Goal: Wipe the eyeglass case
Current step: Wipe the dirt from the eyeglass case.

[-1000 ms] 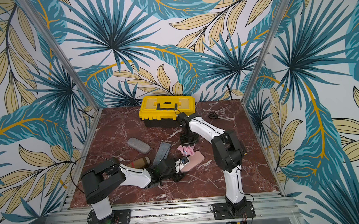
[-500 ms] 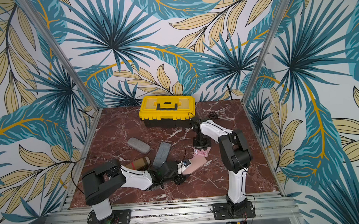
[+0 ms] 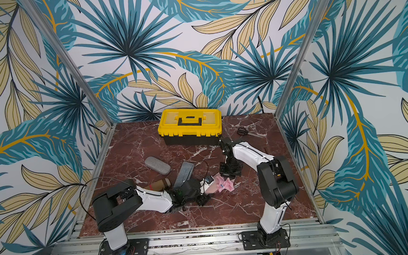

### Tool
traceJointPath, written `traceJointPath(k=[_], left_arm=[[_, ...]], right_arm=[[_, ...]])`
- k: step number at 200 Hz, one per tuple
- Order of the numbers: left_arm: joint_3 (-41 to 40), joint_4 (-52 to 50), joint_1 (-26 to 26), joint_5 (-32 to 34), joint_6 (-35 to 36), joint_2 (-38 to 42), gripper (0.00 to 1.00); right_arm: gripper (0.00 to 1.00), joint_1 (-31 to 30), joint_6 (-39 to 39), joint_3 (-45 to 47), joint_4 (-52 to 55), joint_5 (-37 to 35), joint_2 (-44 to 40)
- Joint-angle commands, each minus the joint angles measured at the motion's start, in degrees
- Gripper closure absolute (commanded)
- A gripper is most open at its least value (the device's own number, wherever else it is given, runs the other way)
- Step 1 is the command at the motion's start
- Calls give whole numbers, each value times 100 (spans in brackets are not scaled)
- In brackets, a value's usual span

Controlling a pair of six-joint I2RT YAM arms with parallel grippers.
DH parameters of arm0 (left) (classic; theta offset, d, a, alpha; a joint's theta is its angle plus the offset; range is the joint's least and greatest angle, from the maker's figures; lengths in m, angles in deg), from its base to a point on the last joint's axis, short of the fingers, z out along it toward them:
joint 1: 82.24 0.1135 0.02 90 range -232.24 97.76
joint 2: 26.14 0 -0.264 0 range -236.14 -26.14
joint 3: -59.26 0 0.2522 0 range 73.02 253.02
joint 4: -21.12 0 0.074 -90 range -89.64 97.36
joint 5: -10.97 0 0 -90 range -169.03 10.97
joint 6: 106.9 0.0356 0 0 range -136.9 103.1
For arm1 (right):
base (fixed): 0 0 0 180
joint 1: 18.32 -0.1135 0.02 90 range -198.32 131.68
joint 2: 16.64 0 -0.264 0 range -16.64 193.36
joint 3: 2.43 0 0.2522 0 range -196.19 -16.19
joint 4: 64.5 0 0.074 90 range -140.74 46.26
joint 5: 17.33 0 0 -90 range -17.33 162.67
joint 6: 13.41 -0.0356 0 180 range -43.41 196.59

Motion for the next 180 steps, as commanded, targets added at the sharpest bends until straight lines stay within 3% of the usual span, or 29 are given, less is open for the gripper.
traceJointPath(k=[1, 11, 24, 47, 71, 91, 116, 128, 144, 180], left_arm=[[-88, -722, 115, 118, -257, -161, 100], [-93, -730, 115, 111, -282, -158, 100], [-104, -701, 107, 78, -305, -143, 100], [-53, -712, 111, 0, -308, -152, 100], [5, -699, 110, -23, -291, -177, 100], [-9, -721, 111, -23, -270, -178, 100], [-76, -748, 111, -23, -244, -170, 100], [-89, -768, 112, -23, -257, -169, 100], [-80, -814, 108, -23, -287, -165, 100], [86, -1054, 114, 5, -411, -231, 100]], right_arm=[[100, 134, 313, -100, 465, -2341, -22], [100, 95, 378, -107, 396, -1960, -272], [100, -73, 252, -17, 205, -935, -600], [100, -528, -676, 528, -625, 668, -937], [100, -768, -1647, 1211, -2090, 1574, -841], [100, -433, -1358, 1173, -2069, 1266, -469], [100, 43, -225, -45, -453, -1700, 67], [100, 56, 96, -617, -67, -2414, 256], [100, 53, 385, -1276, 204, -2206, 538], [100, -88, 737, -1817, 218, -613, 1315]])
